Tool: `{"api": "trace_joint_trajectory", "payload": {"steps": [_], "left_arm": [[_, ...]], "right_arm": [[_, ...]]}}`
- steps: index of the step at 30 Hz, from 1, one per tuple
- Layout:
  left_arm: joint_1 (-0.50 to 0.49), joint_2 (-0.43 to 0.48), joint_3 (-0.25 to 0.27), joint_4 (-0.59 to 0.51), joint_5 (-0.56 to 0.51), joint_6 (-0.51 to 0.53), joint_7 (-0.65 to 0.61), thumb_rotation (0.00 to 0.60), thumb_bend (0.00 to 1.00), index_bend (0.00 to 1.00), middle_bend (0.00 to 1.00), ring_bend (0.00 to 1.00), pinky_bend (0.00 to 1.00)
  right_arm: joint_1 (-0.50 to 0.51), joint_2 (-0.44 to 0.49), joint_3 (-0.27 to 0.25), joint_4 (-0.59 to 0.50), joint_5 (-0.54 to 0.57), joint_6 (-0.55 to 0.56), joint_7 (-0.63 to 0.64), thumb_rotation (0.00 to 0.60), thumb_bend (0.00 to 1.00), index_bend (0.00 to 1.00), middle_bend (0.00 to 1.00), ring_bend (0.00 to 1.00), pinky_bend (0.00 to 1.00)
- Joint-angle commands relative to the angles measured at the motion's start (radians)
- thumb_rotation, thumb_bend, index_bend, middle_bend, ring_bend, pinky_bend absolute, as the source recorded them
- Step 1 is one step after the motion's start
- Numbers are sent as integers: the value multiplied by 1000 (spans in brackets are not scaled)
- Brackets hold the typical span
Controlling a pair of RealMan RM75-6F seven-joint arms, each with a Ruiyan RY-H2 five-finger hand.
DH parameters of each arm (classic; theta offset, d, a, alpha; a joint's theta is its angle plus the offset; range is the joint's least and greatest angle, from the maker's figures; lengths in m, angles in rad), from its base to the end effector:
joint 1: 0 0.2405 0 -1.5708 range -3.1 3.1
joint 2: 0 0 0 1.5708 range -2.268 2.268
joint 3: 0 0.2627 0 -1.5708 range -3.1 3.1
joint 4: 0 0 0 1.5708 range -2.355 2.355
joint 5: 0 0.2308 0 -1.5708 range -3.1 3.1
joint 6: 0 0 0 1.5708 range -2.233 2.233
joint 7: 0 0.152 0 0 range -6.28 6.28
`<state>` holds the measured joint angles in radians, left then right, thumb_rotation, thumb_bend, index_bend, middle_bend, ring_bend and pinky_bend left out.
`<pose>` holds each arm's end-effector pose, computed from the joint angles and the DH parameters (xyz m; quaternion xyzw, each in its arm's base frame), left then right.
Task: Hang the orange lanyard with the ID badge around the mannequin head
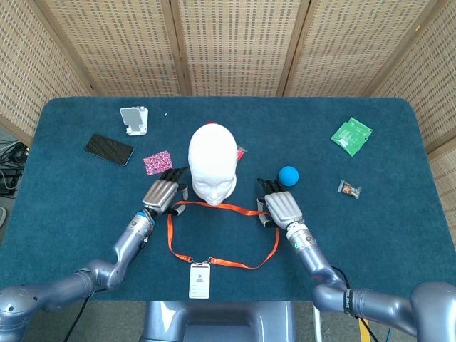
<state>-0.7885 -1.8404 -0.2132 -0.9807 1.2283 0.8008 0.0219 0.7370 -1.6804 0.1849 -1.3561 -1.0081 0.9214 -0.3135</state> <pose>-0.1728 0.3942 -0.1108 -0.7245 -0.4401 -0.3653 0.3847 -0.1630 -0.3588 -0.0786 0.7154 -0.4481 0.3497 0.4063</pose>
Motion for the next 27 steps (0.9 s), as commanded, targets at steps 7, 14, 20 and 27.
{"api": "trace_joint_trajectory", "payload": {"steps": [7,14,20,27], "left_arm": [[-6,-17,1,19,-8,0,6,600,391,572,0,0,0],[-9,-26,-3,25,-22,0,19,600,391,575,0,0,0],[-10,-32,-5,35,-36,-5,30,600,391,582,0,0,0],[-11,-40,-6,36,-39,-2,28,600,425,702,0,0,0]], "right_arm": [[0,-3,2,3,-2,-5,6,600,672,688,0,0,0],[1,-4,3,2,-2,-6,1,600,672,689,0,0,0],[0,-4,2,3,-2,-7,0,600,672,690,0,0,0],[-2,-2,3,1,-5,-4,1,600,672,694,0,0,0]]}}
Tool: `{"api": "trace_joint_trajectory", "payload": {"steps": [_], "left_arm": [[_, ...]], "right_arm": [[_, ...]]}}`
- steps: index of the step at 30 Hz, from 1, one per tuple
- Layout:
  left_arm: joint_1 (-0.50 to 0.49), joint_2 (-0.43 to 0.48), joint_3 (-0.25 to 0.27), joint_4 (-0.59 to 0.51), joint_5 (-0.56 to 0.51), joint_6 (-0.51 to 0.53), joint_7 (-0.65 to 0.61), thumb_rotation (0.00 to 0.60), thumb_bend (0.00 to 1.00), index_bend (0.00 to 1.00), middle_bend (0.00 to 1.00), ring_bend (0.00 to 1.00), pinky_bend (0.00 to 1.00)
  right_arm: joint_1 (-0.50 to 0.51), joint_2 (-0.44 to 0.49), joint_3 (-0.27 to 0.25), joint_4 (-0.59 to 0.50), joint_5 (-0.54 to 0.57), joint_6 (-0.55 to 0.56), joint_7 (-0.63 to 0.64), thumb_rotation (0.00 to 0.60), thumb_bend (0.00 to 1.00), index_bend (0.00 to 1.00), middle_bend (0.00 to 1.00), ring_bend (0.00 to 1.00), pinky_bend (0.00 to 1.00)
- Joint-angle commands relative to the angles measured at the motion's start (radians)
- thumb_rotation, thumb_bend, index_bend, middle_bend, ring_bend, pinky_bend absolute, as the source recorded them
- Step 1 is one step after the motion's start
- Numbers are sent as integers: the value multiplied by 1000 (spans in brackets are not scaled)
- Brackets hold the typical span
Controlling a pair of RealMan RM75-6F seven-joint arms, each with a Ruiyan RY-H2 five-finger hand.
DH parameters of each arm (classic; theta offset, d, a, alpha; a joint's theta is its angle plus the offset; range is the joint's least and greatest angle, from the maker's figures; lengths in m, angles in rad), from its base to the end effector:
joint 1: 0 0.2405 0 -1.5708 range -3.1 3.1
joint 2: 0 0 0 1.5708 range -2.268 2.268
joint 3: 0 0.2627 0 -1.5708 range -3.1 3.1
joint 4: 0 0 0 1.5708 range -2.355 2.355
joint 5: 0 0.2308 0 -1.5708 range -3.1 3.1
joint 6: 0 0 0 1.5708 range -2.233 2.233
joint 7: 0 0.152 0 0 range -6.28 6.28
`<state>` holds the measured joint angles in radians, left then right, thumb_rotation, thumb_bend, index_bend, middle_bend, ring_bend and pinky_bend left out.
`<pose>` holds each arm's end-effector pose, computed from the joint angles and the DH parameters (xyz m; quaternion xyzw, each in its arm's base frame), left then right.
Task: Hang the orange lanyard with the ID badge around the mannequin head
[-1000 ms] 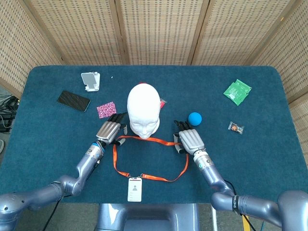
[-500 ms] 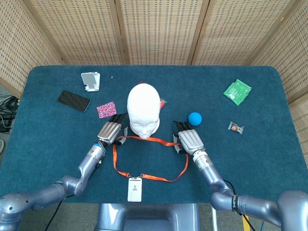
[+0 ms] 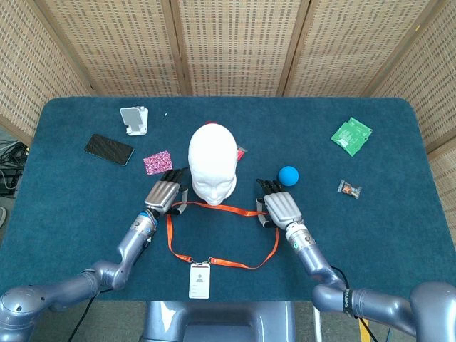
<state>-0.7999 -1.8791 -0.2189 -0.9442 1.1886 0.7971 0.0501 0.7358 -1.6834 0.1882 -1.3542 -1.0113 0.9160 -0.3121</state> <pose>-0.1712 0.3952 -0.1201 -0.7197 -0.4459 -0.3593 0.3926 -0.1623 -0.3586 -0.0797 0.7158 -0.4491 0.3501 0.4042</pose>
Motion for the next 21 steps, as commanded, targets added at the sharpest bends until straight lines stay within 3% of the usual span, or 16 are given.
{"api": "trace_joint_trajectory", "payload": {"steps": [1,21], "left_arm": [[0,-2,0,0,1,3,-1,600,431,718,0,0,0],[38,59,23,-109,71,114,-13,600,452,778,0,0,0]], "right_arm": [[-1,2,0,-2,-2,2,0,600,672,695,0,0,0],[-35,54,-11,-98,-40,51,9,600,672,707,0,0,0]]}}
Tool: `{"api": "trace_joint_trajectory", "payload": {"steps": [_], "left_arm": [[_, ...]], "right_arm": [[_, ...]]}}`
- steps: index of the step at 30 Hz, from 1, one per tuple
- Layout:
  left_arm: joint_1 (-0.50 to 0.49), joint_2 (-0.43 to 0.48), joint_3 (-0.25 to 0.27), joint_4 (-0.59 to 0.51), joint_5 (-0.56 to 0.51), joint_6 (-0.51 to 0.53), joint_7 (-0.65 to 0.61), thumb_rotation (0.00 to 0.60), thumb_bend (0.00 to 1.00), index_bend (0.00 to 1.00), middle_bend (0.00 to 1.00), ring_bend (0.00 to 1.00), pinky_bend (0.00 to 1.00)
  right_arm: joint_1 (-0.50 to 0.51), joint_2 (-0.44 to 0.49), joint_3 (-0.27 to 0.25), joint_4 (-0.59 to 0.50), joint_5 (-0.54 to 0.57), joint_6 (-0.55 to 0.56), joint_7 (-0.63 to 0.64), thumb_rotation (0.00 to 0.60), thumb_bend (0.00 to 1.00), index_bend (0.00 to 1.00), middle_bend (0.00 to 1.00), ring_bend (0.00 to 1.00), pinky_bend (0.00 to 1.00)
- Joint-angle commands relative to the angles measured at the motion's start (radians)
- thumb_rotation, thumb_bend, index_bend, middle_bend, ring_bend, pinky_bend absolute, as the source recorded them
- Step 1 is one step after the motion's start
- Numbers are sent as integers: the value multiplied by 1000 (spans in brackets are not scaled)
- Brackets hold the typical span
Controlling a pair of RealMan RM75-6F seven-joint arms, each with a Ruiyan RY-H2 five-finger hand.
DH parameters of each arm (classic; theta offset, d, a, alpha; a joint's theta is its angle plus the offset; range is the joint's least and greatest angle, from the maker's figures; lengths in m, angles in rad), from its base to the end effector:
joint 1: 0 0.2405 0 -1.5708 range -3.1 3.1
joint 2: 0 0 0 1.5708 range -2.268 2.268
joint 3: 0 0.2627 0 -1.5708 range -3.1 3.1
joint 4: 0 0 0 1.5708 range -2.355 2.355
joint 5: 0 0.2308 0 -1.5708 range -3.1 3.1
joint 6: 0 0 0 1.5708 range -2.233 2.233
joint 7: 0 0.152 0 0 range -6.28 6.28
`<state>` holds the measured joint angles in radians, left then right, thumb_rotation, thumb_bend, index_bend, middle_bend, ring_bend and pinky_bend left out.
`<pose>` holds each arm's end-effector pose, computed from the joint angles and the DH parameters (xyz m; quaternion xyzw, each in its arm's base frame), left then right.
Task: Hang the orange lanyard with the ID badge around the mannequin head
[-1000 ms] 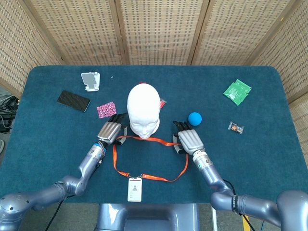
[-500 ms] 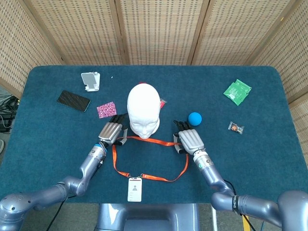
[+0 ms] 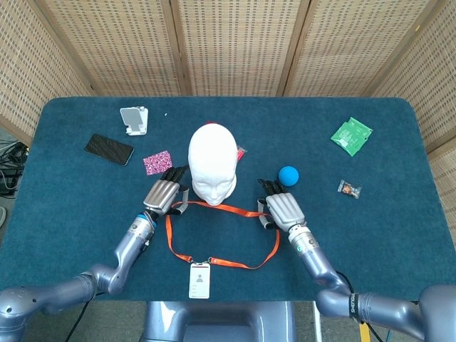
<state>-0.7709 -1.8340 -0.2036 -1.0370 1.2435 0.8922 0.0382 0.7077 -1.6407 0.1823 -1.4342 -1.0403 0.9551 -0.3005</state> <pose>-0.1627 0.3848 -0.1049 -0.7153 -0.4258 -0.3969 0.3867 -0.1595 -0.3483 -0.0671 0.7095 -0.4506 0.3669 0.3987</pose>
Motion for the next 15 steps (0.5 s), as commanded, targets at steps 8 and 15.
{"api": "trace_joint_trajectory", "payload": {"steps": [8,15], "left_arm": [[40,66,34,-60,71,79,-38,600,461,782,0,0,0],[71,119,74,-108,156,159,-86,600,489,791,0,0,0]], "right_arm": [[-30,42,-16,-69,-34,37,7,600,672,710,0,0,0],[-59,82,-28,-139,-73,77,23,600,672,716,0,0,0]]}}
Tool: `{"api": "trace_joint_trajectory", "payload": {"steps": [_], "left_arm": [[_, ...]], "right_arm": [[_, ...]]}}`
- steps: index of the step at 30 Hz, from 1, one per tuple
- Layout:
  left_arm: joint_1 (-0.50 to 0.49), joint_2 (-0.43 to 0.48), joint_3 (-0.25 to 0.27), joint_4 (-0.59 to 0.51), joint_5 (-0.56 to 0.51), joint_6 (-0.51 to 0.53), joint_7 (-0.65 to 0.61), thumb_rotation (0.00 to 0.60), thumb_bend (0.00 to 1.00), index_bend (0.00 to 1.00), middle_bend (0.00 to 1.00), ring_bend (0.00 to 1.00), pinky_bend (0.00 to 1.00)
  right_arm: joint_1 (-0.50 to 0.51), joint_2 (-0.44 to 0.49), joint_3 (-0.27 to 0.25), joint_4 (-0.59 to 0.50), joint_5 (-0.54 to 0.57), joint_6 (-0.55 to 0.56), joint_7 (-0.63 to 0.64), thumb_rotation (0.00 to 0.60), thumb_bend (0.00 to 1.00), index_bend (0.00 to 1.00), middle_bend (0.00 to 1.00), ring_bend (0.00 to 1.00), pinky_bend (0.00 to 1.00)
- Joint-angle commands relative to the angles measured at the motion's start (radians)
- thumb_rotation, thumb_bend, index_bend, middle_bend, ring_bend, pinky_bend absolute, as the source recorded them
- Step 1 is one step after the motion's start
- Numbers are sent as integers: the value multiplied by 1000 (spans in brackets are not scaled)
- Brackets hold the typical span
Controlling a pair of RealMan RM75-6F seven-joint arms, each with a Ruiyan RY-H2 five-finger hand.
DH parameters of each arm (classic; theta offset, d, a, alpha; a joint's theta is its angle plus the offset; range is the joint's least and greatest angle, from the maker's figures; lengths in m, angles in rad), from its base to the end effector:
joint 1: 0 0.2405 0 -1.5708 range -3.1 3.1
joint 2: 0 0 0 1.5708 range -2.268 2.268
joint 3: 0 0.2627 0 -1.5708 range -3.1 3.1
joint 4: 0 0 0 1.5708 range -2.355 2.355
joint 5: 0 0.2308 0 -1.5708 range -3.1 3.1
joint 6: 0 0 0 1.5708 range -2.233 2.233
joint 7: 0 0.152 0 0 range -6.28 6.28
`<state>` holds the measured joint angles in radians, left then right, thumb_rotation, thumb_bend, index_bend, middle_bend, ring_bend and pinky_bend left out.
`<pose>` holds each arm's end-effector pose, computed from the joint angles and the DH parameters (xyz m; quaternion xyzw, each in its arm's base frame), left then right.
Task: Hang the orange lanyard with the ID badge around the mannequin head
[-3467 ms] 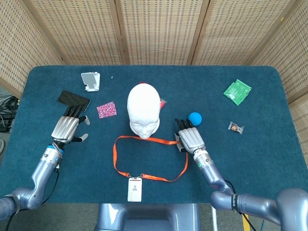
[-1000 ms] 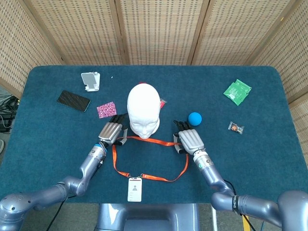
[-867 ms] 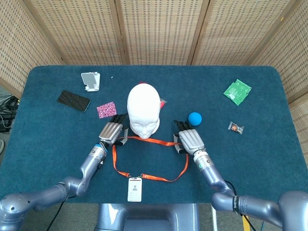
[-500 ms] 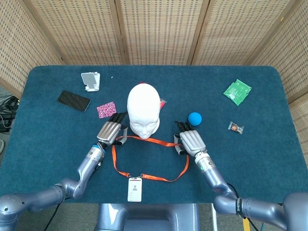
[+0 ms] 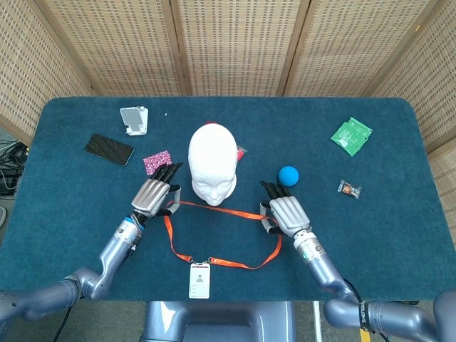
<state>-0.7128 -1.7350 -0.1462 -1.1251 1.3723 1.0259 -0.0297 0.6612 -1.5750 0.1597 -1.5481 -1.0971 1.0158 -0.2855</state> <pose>-0.1744 0.3691 -0.0716 -0.7177 -0.3848 -0.4368 0.3821 -0.1585 -0.3295 -0.0481 0.7042 -0.4478 0.3876 0.3916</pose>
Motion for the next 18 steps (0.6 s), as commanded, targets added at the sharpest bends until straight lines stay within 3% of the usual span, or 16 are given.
{"api": "trace_joint_trajectory", "payload": {"steps": [1,10,18], "left_arm": [[18,28,23,-29,41,41,-25,600,489,791,0,0,0],[50,80,59,-90,147,160,-54,600,487,797,0,0,0],[53,115,42,-178,204,241,-64,600,484,799,0,0,0]], "right_arm": [[-18,23,-7,-38,-23,23,11,600,671,717,0,0,0],[-46,86,-18,-157,-105,85,9,600,672,719,0,0,0],[-48,127,7,-259,-149,128,-20,600,672,723,0,0,0]]}}
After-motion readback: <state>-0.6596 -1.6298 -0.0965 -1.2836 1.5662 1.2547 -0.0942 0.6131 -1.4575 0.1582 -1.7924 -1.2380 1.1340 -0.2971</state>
